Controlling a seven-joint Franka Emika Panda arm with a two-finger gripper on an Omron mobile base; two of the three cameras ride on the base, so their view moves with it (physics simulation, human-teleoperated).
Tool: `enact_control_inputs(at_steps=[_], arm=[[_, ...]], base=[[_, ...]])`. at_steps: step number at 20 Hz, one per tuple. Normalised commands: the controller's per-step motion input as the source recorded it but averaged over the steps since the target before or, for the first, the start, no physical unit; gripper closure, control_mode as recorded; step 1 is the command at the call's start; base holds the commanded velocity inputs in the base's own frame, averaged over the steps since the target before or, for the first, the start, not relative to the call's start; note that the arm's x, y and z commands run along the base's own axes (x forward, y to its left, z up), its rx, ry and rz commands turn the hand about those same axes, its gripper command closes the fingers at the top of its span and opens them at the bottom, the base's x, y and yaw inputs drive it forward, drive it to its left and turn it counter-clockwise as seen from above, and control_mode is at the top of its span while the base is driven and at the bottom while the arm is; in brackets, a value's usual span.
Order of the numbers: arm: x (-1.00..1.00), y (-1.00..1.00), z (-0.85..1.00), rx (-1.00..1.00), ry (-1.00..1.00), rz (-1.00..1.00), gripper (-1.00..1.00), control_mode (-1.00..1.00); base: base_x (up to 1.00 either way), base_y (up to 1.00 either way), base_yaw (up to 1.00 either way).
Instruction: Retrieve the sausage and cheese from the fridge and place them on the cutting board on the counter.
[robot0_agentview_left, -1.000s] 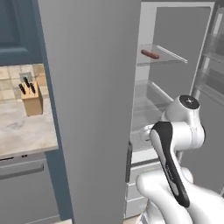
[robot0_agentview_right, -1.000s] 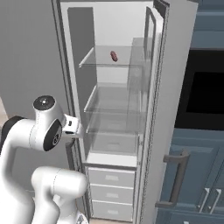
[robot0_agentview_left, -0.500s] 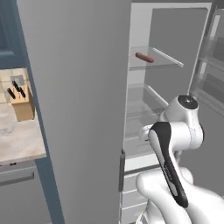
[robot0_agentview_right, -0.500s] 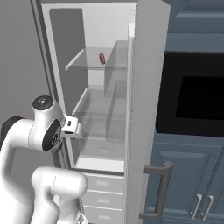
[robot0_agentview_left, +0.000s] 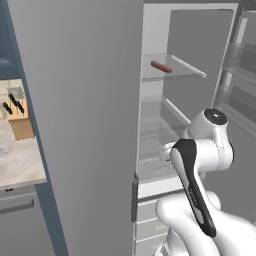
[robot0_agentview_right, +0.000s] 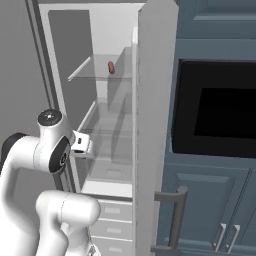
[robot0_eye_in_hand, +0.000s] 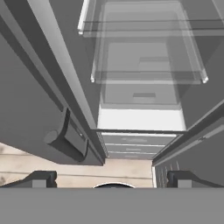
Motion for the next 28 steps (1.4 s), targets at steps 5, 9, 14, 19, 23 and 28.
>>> enact_control_inputs(at_steps=[5, 9, 14, 19, 23, 28], arm=[[0.0, 0.0, 0.0, 0.0, 0.0, 0.0, -1.0, 1.0], [0.0, 0.0, 0.0, 0.0, 0.0, 0.0, -1.0, 1.0], [0.0, 0.0, 0.0, 0.0, 0.0, 0.0, -1.0, 1.0], [0.0, 0.0, 0.0, 0.0, 0.0, 0.0, -1.0, 1.0], [0.0, 0.0, 0.0, 0.0, 0.0, 0.0, -1.0, 1.0], [0.0, 0.0, 0.0, 0.0, 0.0, 0.0, -1.0, 1.0]], base=[[0.38, -0.31, 0.0], [0.25, -0.3, 0.0], [0.19, -0.09, 0.0], [0.01, 0.0, 0.0], [0.0, 0.0, 0.0], [0.0, 0.0, 0.0]])
